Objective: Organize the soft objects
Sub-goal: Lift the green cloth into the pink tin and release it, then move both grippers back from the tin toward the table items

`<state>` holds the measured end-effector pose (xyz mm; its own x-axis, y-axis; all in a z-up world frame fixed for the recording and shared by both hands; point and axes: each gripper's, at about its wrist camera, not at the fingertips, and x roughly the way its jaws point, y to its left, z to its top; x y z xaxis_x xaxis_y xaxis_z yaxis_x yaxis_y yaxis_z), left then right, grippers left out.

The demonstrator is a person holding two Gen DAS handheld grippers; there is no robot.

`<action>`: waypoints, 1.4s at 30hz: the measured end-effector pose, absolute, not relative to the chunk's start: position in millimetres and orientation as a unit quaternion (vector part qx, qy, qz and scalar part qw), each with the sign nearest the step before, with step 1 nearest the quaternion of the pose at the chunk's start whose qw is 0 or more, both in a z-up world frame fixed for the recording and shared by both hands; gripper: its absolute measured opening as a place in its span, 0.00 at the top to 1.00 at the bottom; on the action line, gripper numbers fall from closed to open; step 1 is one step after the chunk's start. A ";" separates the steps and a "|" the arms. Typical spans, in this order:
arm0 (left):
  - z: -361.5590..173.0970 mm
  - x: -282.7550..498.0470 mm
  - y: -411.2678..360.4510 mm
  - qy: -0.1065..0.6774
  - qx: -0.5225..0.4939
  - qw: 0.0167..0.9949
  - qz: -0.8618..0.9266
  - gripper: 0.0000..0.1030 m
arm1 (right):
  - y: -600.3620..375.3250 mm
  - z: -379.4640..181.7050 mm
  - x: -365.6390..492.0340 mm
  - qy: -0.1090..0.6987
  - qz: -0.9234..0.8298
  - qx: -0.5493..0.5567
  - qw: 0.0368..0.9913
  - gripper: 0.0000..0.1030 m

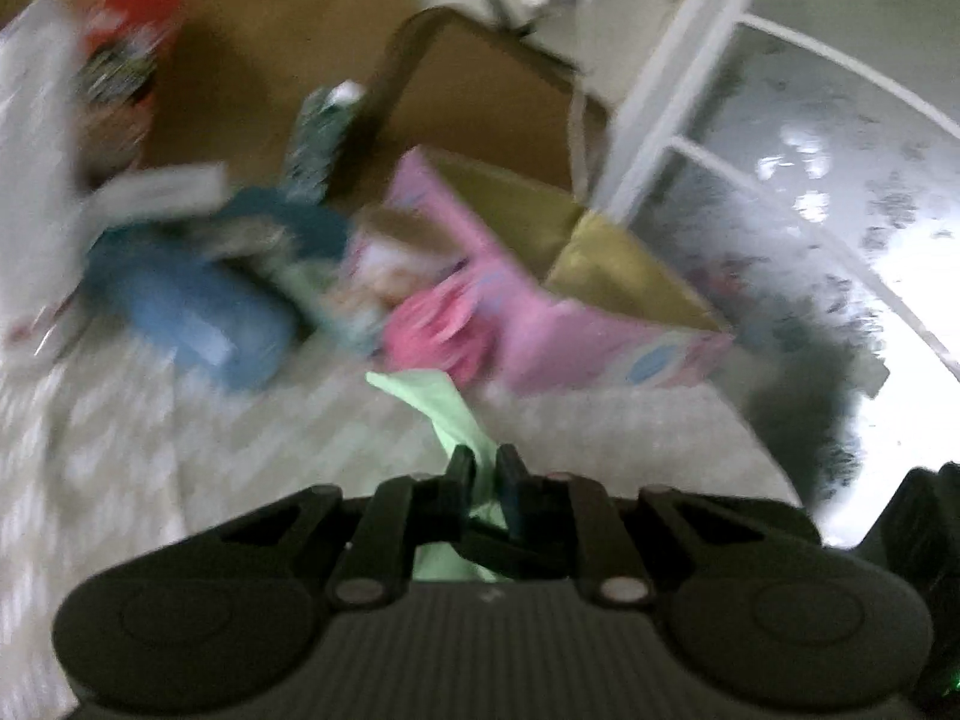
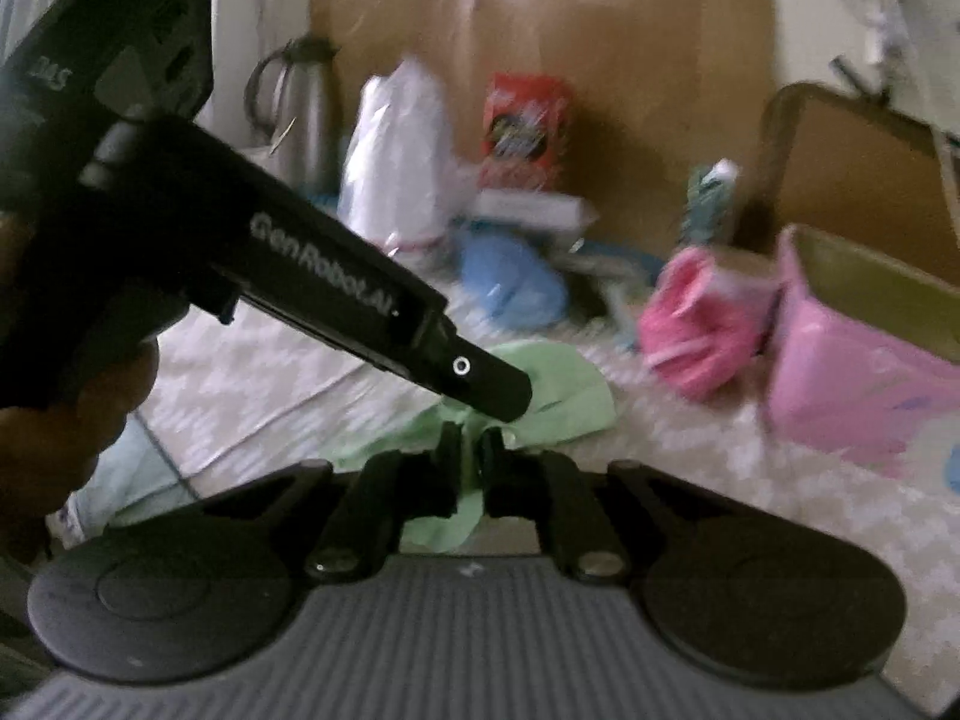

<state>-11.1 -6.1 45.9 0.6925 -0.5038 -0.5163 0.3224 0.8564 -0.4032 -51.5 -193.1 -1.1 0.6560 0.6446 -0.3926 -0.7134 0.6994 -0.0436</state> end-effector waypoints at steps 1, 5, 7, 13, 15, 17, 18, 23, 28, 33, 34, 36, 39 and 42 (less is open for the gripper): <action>54.1 -8.8 -14.1 0.312 -0.135 0.910 -0.236 0.90 | -199.1 2.6 -52.4 0.160 0.364 -0.093 0.913 0.91; 86.3 15.9 -55.4 0.276 -0.103 0.914 -0.278 0.90 | -223.6 18.8 -49.6 0.091 0.302 -0.093 0.944 0.91; 98.7 30.0 -77.9 0.258 -0.085 0.917 -0.291 0.90 | -238.0 28.0 -41.1 0.065 0.271 -0.089 0.956 0.91; 102.8 78.8 -131.3 0.247 -0.060 0.926 -0.278 0.88 | -276.6 43.8 13.6 0.059 0.189 -0.051 0.979 0.91; 94.7 93.7 -143.8 0.256 -0.047 0.932 -0.252 0.88 | -286.5 43.0 35.1 0.069 0.165 -0.041 0.983 0.91; 83.1 105.8 -148.2 0.276 -0.046 0.932 -0.229 0.84 | -292.4 36.7 57.1 0.086 0.135 -0.046 0.986 0.90; 77.8 108.9 -147.7 0.284 -0.048 0.932 -0.220 0.79 | -290.1 34.1 69.2 0.104 0.123 -0.054 0.985 0.86; 67.0 95.1 -131.0 0.286 -0.038 0.934 -0.210 0.64 | -302.6 23.9 84.8 0.165 0.103 -0.020 0.981 0.47; 71.3 70.9 -103.4 0.269 -0.046 0.937 -0.217 0.56 | -306.0 23.0 42.6 0.128 0.105 0.004 0.986 0.43; 68.8 37.1 -62.0 0.249 -0.073 0.943 -0.207 0.50 | -294.6 15.9 2.1 0.087 0.106 0.011 0.990 0.43; 66.7 30.5 -52.8 0.245 -0.075 0.946 -0.199 0.50 | -290.3 14.7 -3.4 0.088 0.112 0.011 0.990 0.43; 61.7 19.8 -35.3 0.242 -0.078 0.950 -0.179 0.50 | -281.0 12.3 -10.3 0.098 0.131 0.013 0.986 0.43; 52.0 8.0 -10.0 0.242 -0.080 0.955 -0.150 0.50 | -261.6 9.6 -11.1 0.125 0.163 0.005 0.979 0.43; 39.7 2.1 13.2 0.252 -0.076 0.958 -0.115 0.50 | -245.1 8.0 -8.2 0.146 0.190 0.003 0.971 0.43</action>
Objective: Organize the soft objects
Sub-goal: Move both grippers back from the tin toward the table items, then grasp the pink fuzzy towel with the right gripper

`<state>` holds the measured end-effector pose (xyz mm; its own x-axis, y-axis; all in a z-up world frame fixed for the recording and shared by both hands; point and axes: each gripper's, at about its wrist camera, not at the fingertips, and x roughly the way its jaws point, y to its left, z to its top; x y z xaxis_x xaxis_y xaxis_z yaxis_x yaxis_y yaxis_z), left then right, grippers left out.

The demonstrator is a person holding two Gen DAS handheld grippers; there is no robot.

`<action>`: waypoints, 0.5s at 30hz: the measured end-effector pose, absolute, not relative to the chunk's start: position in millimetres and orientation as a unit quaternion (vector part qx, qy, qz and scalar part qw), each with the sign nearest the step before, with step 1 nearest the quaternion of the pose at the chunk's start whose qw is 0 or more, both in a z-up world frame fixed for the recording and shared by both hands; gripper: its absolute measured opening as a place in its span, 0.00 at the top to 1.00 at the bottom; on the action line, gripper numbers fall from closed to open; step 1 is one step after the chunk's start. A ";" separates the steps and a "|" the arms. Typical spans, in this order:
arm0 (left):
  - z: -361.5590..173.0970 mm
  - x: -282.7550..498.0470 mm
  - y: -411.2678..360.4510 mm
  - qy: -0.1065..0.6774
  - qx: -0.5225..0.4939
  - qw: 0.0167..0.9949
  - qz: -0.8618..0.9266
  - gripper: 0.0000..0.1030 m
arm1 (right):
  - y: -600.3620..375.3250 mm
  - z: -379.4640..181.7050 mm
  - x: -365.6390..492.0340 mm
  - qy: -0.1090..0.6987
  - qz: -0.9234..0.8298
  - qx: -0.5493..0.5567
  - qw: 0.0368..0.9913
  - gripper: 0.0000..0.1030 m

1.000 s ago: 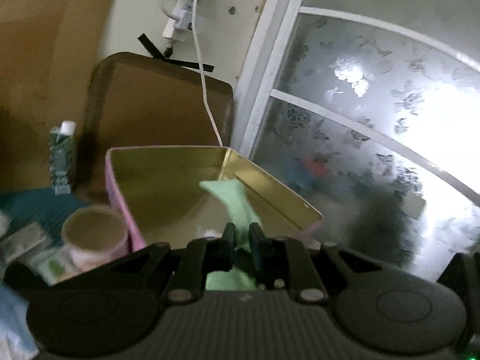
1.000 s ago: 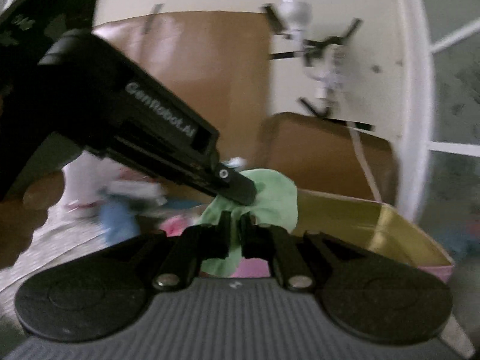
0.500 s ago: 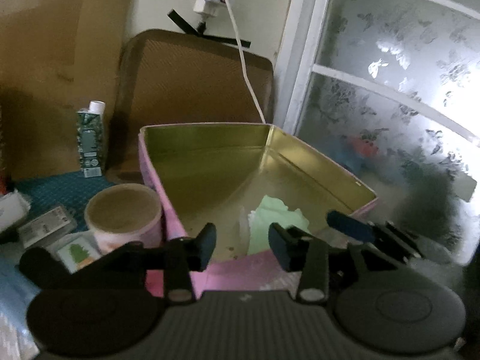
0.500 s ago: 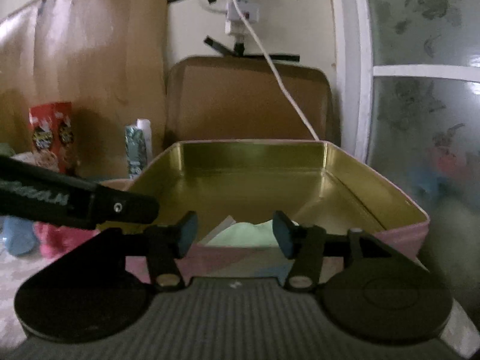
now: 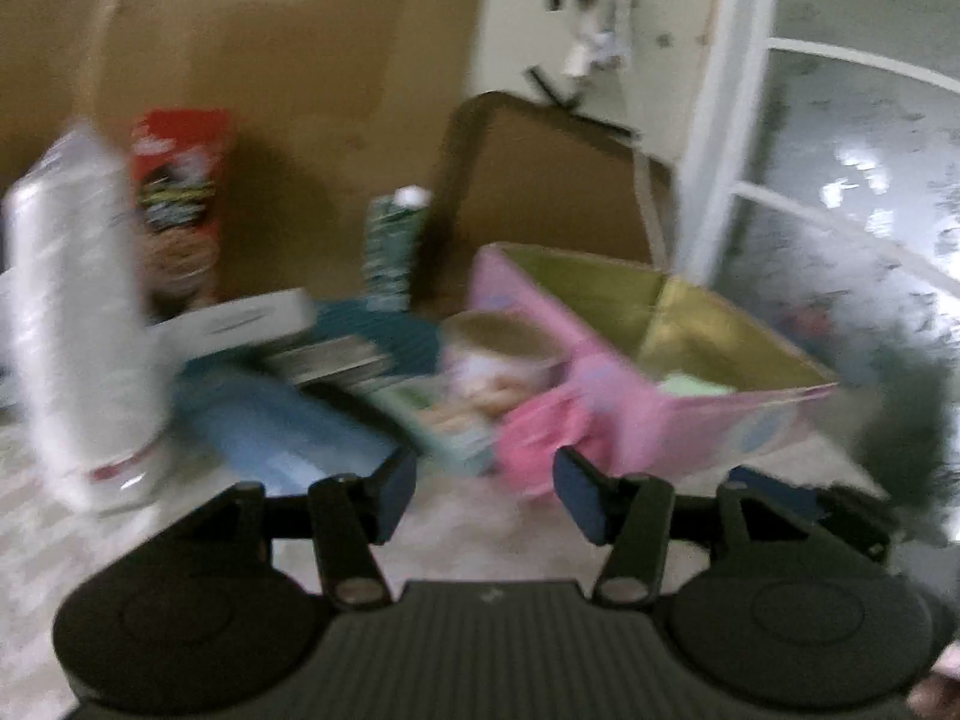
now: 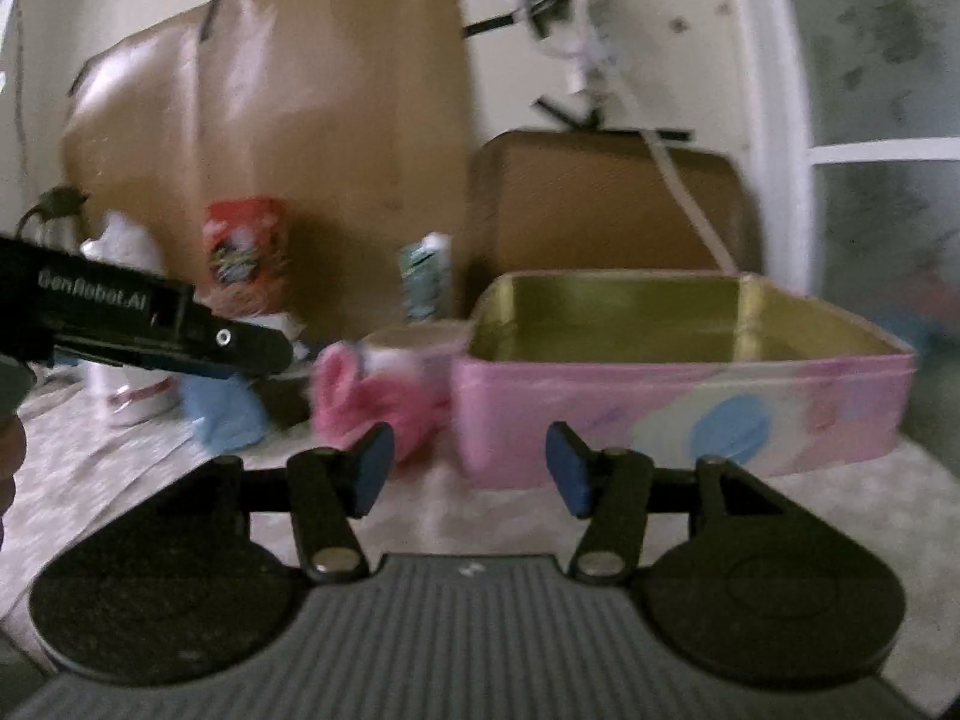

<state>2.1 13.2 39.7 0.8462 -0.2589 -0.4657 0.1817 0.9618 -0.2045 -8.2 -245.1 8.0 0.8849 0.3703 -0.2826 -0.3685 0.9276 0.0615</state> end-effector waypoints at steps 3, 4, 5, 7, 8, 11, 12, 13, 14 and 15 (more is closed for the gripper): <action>27.0 1.9 34.8 0.263 -0.077 0.959 -0.076 0.50 | -228.3 5.9 -1.4 0.167 0.210 -0.001 0.963 0.43; 22.6 2.8 41.7 0.264 -0.079 0.959 -0.065 0.50 | -223.6 3.8 -5.1 0.171 0.214 -0.006 0.962 0.43; 18.4 3.6 46.5 0.265 -0.080 0.959 -0.056 0.50 | -219.4 3.4 -4.3 0.174 0.215 -0.010 0.961 0.43; 9.1 8.6 55.6 0.277 -0.091 0.956 -0.037 0.52 | -211.6 3.4 -2.5 0.179 0.217 -0.016 0.959 0.43; 9.4 10.0 61.4 0.278 -0.111 0.953 -0.044 0.51 | -208.6 3.6 -0.8 0.181 0.218 -0.018 0.959 0.43; 9.9 8.5 70.0 0.267 -0.137 0.953 -0.050 0.49 | -200.2 1.7 2.7 0.191 0.220 -0.023 0.956 0.43; 9.3 7.4 71.3 0.267 -0.139 0.952 -0.052 0.49 | -198.3 0.2 2.9 0.195 0.220 -0.024 0.956 0.43; 9.5 7.0 71.3 0.266 -0.140 0.952 -0.053 0.49 | -196.5 -1.3 3.2 0.199 0.221 -0.025 0.954 0.43; 9.5 6.1 70.9 0.265 -0.139 0.953 -0.054 0.49 | -194.9 -2.7 3.7 0.203 0.222 -0.028 0.953 0.43; 9.7 5.8 69.5 0.264 -0.137 0.953 -0.054 0.49 | -192.9 -3.5 4.3 0.205 0.222 -0.032 0.953 0.43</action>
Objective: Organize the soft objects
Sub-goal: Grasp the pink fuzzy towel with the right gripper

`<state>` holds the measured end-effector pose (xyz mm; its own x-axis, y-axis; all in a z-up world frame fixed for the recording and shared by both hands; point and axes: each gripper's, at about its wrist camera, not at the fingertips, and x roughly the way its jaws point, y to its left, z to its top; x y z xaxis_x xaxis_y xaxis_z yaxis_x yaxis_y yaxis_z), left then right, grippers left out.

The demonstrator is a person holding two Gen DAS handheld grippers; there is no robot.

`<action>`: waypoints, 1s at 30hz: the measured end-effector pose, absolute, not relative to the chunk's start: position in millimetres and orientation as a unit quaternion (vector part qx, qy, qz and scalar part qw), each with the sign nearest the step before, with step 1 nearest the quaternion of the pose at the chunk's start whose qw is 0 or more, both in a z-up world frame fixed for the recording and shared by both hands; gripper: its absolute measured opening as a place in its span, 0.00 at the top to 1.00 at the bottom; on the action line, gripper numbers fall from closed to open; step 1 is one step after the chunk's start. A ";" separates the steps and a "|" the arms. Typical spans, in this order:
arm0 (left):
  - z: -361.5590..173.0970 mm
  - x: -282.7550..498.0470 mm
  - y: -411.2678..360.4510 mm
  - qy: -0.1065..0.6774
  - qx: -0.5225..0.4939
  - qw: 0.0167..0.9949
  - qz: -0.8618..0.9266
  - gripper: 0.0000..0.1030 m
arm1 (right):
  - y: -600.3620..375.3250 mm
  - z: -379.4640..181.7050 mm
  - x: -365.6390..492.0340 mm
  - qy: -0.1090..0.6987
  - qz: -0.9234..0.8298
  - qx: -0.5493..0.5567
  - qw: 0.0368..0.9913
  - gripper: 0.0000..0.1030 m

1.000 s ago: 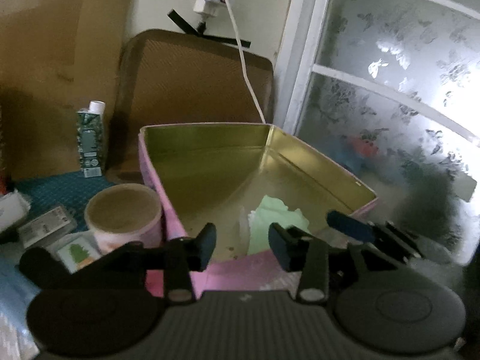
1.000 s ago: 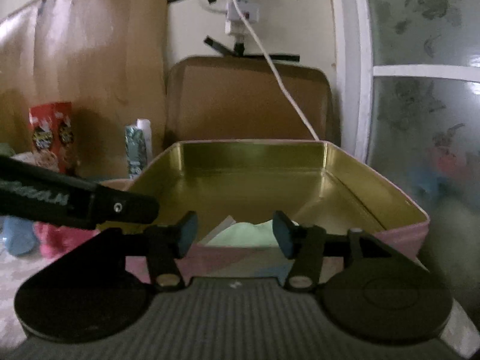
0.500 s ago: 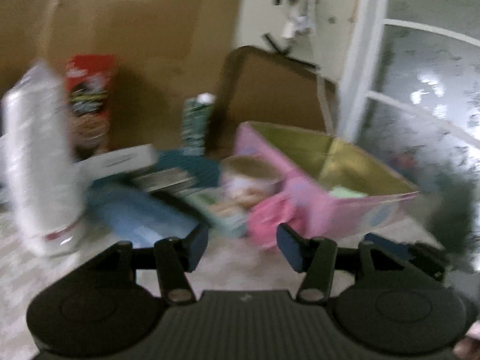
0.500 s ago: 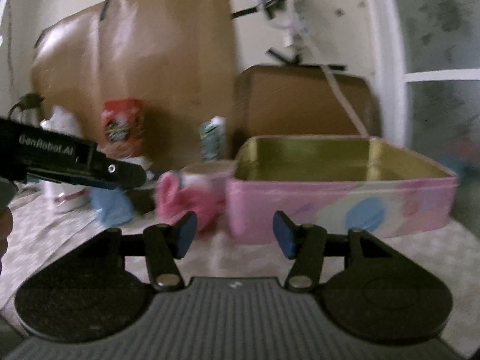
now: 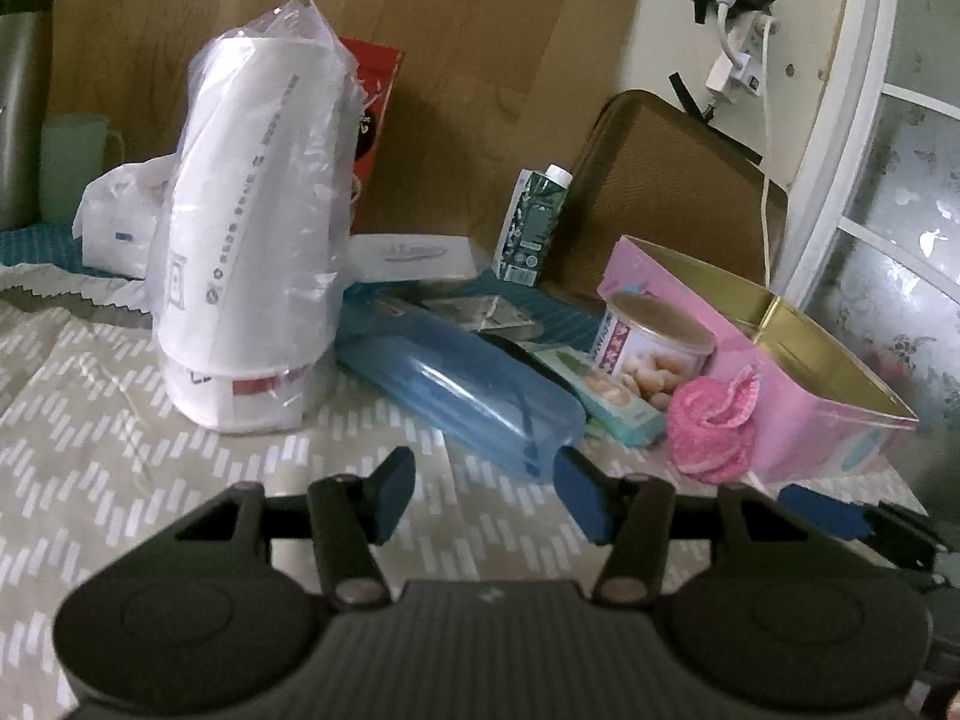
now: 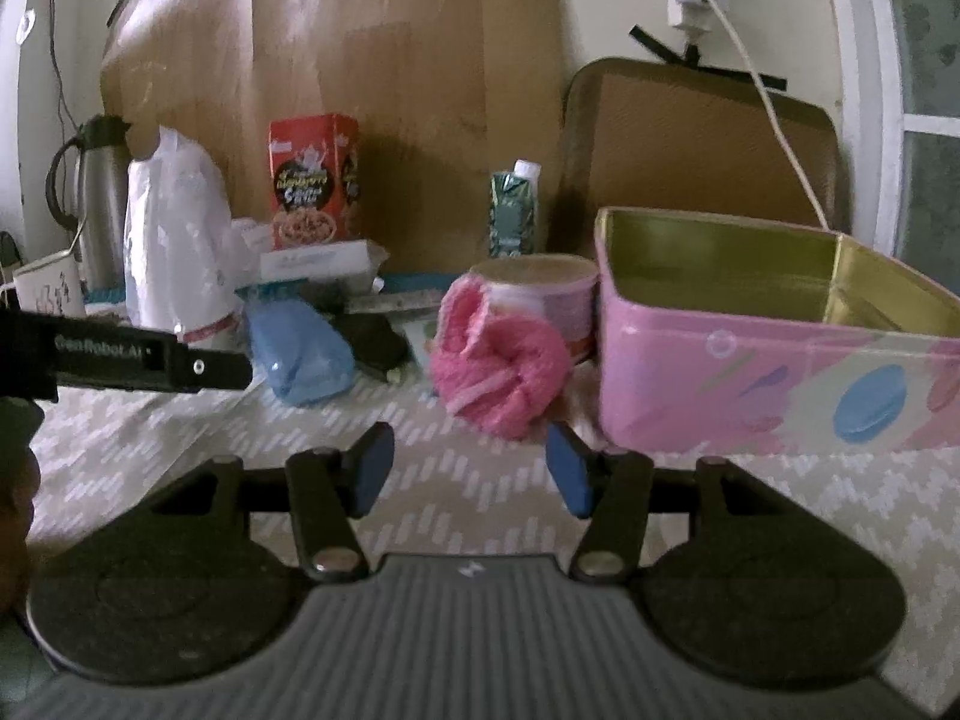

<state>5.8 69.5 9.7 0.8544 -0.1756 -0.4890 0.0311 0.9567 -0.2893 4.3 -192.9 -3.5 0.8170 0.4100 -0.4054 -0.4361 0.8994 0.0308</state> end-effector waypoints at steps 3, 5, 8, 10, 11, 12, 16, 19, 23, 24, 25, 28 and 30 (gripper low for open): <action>10.1 3.9 68.2 0.260 -0.132 0.955 -0.055 0.49 | -187.8 -3.0 7.0 0.211 0.225 -0.038 0.951 0.43; 8.8 4.8 67.9 0.259 -0.132 0.955 -0.055 0.49 | -184.2 -2.2 9.5 0.216 0.226 -0.039 0.949 0.42; 8.2 3.1 71.5 0.257 -0.139 0.955 -0.055 0.49 | -181.0 0.7 15.6 0.218 0.227 -0.034 0.948 0.37; 8.2 2.8 74.1 0.256 -0.146 0.954 -0.054 0.47 | -178.8 4.2 18.4 0.203 0.219 -0.035 0.954 0.32; 8.1 2.5 75.5 0.256 -0.149 0.954 -0.054 0.47 | -177.5 6.0 20.1 0.196 0.215 -0.036 0.956 0.29; 8.0 2.3 76.7 0.255 -0.152 0.953 -0.054 0.47 | -176.0 7.9 22.4 0.190 0.213 -0.035 0.958 0.24; 8.1 2.3 79.8 0.255 -0.163 0.952 -0.055 0.46 | -166.5 9.9 34.7 0.184 0.208 -0.041 0.960 0.23; 7.8 1.7 82.1 0.255 -0.171 0.950 -0.055 0.45 | -161.0 8.6 45.2 0.184 0.204 -0.044 0.960 0.25; 7.0 1.3 86.3 0.254 -0.184 0.948 -0.055 0.44 | -159.8 8.6 48.3 0.170 0.192 -0.059 0.965 0.65; 6.7 1.6 87.2 0.254 -0.187 0.947 -0.055 0.44 | -161.2 9.5 48.6 0.173 0.204 -0.058 0.962 0.87; 6.5 1.6 88.0 0.255 -0.190 0.947 -0.054 0.44 | -162.3 10.0 49.0 0.183 0.213 -0.053 0.958 0.91; 6.5 1.1 91.0 0.253 -0.199 0.946 -0.050 0.43 | -158.1 7.5 40.5 0.186 0.229 -0.066 0.953 0.92; 6.7 1.4 92.3 0.252 -0.203 0.945 -0.047 0.42 | -152.8 4.7 31.3 0.188 0.255 -0.076 0.945 0.93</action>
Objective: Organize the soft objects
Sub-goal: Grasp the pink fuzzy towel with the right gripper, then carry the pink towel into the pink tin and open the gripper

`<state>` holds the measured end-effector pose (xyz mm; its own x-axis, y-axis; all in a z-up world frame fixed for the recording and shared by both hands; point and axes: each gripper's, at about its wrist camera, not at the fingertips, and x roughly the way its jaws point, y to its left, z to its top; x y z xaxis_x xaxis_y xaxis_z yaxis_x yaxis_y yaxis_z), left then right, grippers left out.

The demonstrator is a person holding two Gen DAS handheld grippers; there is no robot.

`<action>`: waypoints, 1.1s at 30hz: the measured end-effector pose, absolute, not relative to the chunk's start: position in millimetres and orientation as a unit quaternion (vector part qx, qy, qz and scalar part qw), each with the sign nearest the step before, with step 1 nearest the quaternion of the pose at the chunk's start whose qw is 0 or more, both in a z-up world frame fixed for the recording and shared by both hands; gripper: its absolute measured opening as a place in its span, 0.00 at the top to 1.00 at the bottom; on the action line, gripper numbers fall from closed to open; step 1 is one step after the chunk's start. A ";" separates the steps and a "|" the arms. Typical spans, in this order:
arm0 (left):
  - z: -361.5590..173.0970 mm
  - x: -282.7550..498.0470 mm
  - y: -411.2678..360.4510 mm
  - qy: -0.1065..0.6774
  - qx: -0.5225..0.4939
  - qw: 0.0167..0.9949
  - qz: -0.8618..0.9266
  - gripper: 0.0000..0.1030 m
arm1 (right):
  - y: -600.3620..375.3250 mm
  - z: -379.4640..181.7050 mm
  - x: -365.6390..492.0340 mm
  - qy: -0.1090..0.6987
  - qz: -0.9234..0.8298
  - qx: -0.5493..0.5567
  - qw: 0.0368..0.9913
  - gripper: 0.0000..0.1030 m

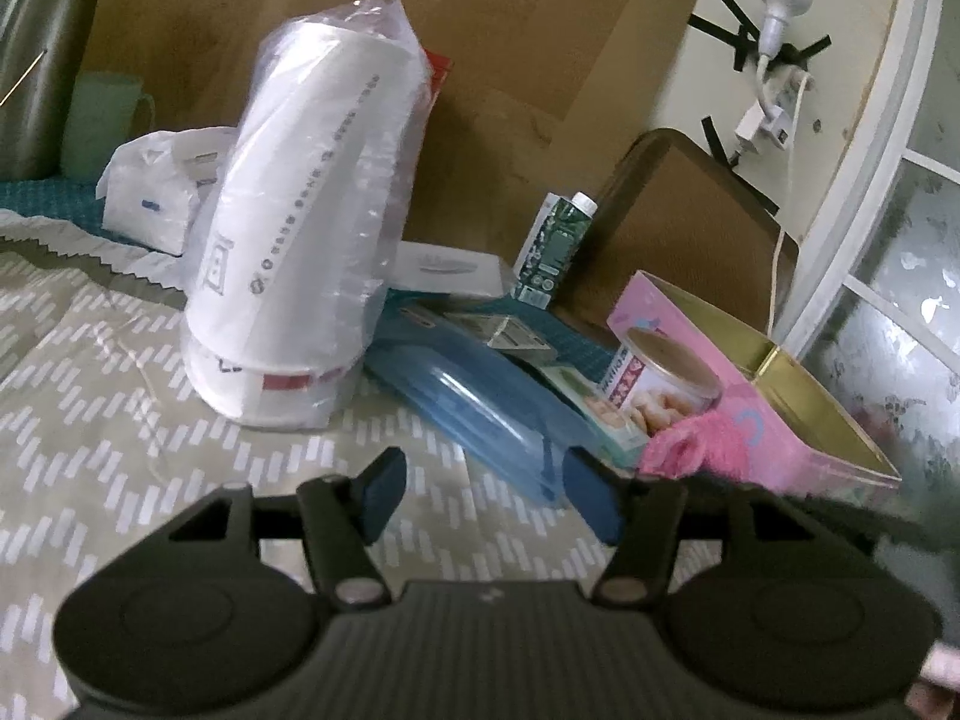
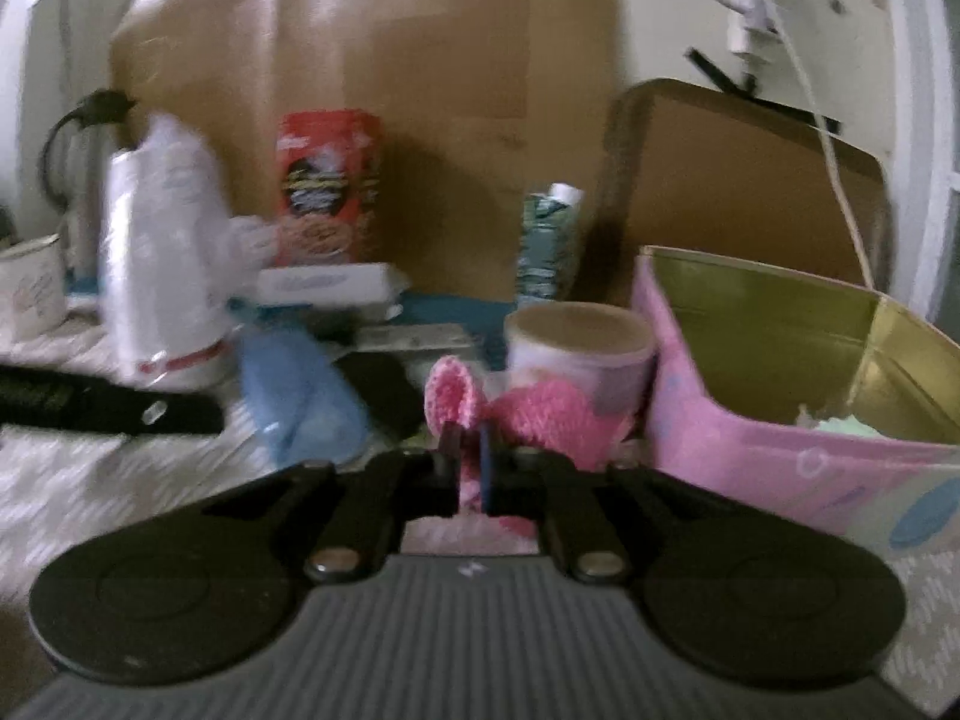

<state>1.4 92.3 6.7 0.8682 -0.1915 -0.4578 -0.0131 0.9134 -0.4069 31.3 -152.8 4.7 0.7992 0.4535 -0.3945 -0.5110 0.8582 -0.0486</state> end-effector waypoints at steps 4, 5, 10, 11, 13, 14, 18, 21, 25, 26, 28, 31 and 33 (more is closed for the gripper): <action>7.4 0.5 91.4 0.252 -0.201 0.946 -0.044 0.41 | -143.2 0.9 17.1 0.192 0.282 -0.097 0.935 0.92; 7.6 0.1 91.5 0.251 -0.201 0.946 -0.045 0.40 | -143.8 1.7 14.8 0.189 0.280 -0.098 0.936 0.91; 7.8 0.5 91.7 0.250 -0.202 0.946 -0.047 0.37 | -155.5 12.7 12.7 0.153 0.242 -0.098 0.953 0.62; 7.5 0.4 92.0 0.250 -0.203 0.945 -0.047 0.37 | -158.3 15.1 13.6 0.143 0.232 -0.095 0.957 0.56; 7.0 0.6 92.8 0.251 -0.206 0.945 -0.047 0.37 | -161.2 17.9 17.3 0.128 0.213 -0.094 0.964 0.45; 6.9 0.6 93.0 0.251 -0.206 0.945 -0.047 0.37 | -161.1 18.7 21.2 0.127 0.207 -0.095 0.966 0.44; 6.9 0.5 92.3 0.250 -0.206 0.945 -0.046 0.35 | -161.4 18.7 30.6 0.140 0.203 -0.092 0.965 0.44; 6.7 1.5 93.1 0.251 -0.207 0.944 -0.048 0.35 | -157.4 16.4 29.2 0.131 0.206 -0.113 0.963 0.44; 8.1 -1.7 97.5 0.239 -0.217 0.945 -0.046 0.35 | -145.3 11.8 38.8 0.122 0.207 -0.155 0.958 0.44; 8.4 -2.6 99.4 0.236 -0.221 0.945 -0.043 0.35 | -143.6 10.1 43.4 0.123 0.208 -0.159 0.957 0.45; 8.5 -3.0 103.7 0.234 -0.231 0.944 -0.038 0.36 | -139.0 6.5 51.6 0.136 0.217 -0.169 0.952 0.93; 7.6 -3.1 111.1 0.231 -0.252 0.939 -0.036 0.36 | -140.6 15.1 44.7 0.145 0.242 -0.128 0.951 0.91; 6.0 -2.0 114.9 0.234 -0.264 0.935 -0.037 0.36 | -144.8 24.8 26.8 0.135 0.291 -0.092 0.943 0.91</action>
